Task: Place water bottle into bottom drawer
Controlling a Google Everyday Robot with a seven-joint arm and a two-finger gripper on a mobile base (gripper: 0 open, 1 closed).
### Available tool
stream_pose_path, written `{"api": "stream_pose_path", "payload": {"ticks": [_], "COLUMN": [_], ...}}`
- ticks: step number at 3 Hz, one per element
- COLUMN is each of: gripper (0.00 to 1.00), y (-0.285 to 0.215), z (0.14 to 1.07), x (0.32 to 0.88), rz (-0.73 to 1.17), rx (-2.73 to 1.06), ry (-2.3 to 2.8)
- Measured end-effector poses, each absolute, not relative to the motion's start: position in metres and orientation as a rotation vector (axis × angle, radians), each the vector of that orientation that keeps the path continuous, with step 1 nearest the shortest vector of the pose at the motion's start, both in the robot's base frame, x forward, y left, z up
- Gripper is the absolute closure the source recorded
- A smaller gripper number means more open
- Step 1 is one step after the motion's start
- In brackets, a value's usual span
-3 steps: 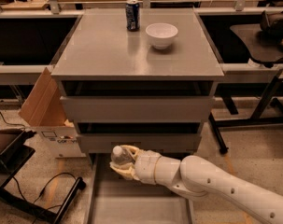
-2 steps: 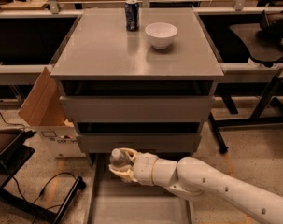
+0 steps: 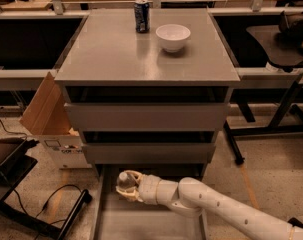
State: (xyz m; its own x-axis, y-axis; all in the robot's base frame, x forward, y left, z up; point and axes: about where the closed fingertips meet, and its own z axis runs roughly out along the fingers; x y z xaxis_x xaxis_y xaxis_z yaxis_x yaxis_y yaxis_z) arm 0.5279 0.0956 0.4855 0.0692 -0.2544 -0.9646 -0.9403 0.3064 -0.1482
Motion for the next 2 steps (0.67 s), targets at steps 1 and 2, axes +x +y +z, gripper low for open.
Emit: {"api": "stream_pose_path", "payload": {"ticks": [1, 2], "gripper": [1.00, 1.00], "y": [0.102, 0.103], "z": [0.424, 0.384], "x": [0.535, 0.540], "rz": [0.824, 0.863], "rx": [-1.162, -1.153], "ry": [1.429, 1.445]}}
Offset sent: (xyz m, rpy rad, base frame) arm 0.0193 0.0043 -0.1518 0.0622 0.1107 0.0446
